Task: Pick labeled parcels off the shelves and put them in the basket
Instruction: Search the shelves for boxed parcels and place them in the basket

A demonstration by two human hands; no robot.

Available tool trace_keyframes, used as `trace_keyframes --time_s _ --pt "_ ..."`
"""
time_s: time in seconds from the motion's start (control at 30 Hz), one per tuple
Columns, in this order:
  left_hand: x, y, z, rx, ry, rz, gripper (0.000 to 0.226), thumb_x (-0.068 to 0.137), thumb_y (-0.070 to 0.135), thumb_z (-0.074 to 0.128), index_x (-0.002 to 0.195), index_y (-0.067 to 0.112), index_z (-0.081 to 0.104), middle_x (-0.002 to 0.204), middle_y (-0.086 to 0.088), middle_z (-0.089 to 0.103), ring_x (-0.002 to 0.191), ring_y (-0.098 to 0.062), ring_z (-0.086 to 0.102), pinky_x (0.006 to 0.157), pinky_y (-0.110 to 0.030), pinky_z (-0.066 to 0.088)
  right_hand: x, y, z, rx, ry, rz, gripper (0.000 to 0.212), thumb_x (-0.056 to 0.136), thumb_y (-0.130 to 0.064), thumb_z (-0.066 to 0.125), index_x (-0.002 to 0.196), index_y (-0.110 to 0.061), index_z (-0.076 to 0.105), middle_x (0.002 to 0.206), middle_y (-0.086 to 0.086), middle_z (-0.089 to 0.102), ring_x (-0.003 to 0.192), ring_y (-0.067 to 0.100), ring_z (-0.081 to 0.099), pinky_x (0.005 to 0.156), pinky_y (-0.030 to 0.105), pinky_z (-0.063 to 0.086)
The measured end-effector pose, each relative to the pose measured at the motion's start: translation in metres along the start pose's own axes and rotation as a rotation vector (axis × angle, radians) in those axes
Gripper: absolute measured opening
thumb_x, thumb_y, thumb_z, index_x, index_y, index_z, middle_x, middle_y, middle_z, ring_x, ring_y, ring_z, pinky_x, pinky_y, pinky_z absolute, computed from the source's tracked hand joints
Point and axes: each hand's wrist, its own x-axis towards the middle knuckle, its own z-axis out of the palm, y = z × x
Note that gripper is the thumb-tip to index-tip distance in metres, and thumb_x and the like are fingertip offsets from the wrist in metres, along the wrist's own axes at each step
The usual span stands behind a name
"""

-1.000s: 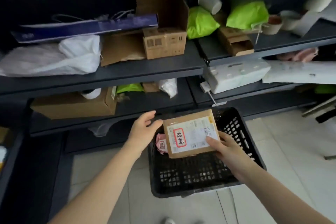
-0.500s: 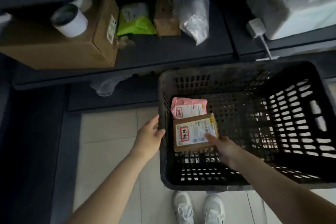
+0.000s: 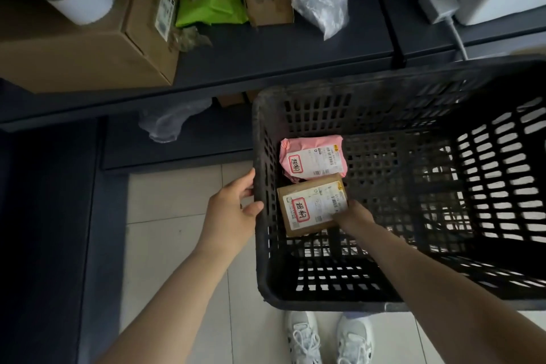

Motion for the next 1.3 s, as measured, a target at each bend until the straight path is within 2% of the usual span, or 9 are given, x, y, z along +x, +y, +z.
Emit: trace_keyframes --time_s 0.1,0.27,0.4,0.53,0.6,0.73,0.93,1.07,1.3 --pt "-0.001 0.0 0.0 0.014 -0.001 -0.006 0.06 0.089 0.001 0.059 0.14 0.026 0.042 0.118 0.014 0.057 0.106 0.003 0.051 0.094 -0.016 0.036 -0.009 0.001 -0.008 -0.168 -0.04 -0.021 0.052 0.087 -0.04 0.054 0.135 -0.02 0.044 0.134 0.011 0.049 0.114 0.027 0.053 0.1 0.039 0.044" --pt "-0.007 0.002 -0.003 0.177 -0.04 -0.009 0.062 0.093 0.018 0.057 0.147 0.03 0.028 0.142 0.005 0.046 0.128 -0.011 0.046 0.106 -0.028 0.035 -0.038 -0.013 -0.029 -0.358 -0.12 -0.205 0.051 0.093 -0.038 0.05 0.14 -0.023 0.035 0.135 0.002 0.052 0.124 0.024 0.049 0.109 0.043 0.033" --pt "-0.022 0.016 -0.015 0.277 -0.04 0.061 0.062 0.092 0.027 0.056 0.147 0.028 0.027 0.146 0.003 0.042 0.133 -0.015 0.041 0.108 -0.031 0.034 -0.062 -0.025 -0.05 -0.354 -0.114 -0.256 0.046 0.093 -0.032 0.05 0.136 -0.019 0.038 0.133 0.004 0.054 0.121 0.024 0.051 0.105 0.04 0.037" --pt "-0.049 0.042 -0.041 0.409 -0.033 0.132 0.056 0.094 0.032 0.052 0.146 0.025 0.031 0.148 0.003 0.038 0.134 -0.015 0.039 0.108 -0.03 0.033 -0.109 -0.039 -0.081 -0.333 -0.103 -0.294 0.045 0.095 -0.028 0.05 0.136 -0.012 0.039 0.13 0.007 0.054 0.116 0.024 0.053 0.082 0.027 0.039" --pt "-0.066 0.059 -0.06 0.477 -0.005 0.154 0.052 0.096 0.034 0.048 0.145 0.026 0.033 0.148 0.003 0.039 0.133 -0.016 0.04 0.107 -0.03 0.035 -0.142 -0.052 -0.097 -0.338 -0.085 -0.35 0.05 0.093 -0.031 0.051 0.138 -0.013 0.04 0.132 0.007 0.054 0.117 0.024 0.052 0.086 0.028 0.042" --pt "-0.111 0.097 -0.116 0.55 0.137 0.225 0.045 0.098 0.031 0.044 0.142 0.026 0.039 0.142 0.005 0.043 0.123 -0.013 0.048 0.097 -0.025 0.044 -0.216 -0.092 -0.13 -0.433 -0.028 -0.531 0.058 0.089 -0.039 0.055 0.14 -0.017 0.042 0.139 0.007 0.05 0.124 0.026 0.049 0.102 0.037 0.041" --pt "-0.211 0.128 -0.243 0.646 0.465 0.264 0.04 0.096 0.034 0.045 0.135 0.027 0.049 0.12 0.008 0.052 0.111 -0.013 0.05 0.082 -0.029 0.049 -0.399 -0.182 -0.151 -0.587 -0.002 -0.923 0.057 0.094 -0.032 0.055 0.143 -0.011 0.037 0.144 0.005 0.043 0.13 0.019 0.043 0.106 0.025 0.034" --pt "-0.302 0.135 -0.335 0.724 0.694 0.214 0.037 0.094 0.032 0.051 0.13 0.026 0.054 0.113 0.005 0.057 0.103 -0.017 0.055 0.075 -0.031 0.05 -0.532 -0.233 -0.13 -0.675 0.033 -1.228 0.051 0.093 -0.035 0.055 0.139 -0.017 0.043 0.142 0.002 0.046 0.127 0.018 0.046 0.098 0.023 0.036" --pt "-0.509 0.11 -0.473 0.906 1.066 0.062 0.032 0.081 0.029 0.068 0.113 0.025 0.066 0.098 0.008 0.063 0.085 -0.014 0.062 0.058 -0.027 0.051 -0.761 -0.259 -0.06 -0.725 0.12 -1.721 0.053 0.093 -0.036 0.055 0.141 -0.021 0.041 0.144 -0.003 0.043 0.131 0.015 0.042 0.106 0.028 0.034"
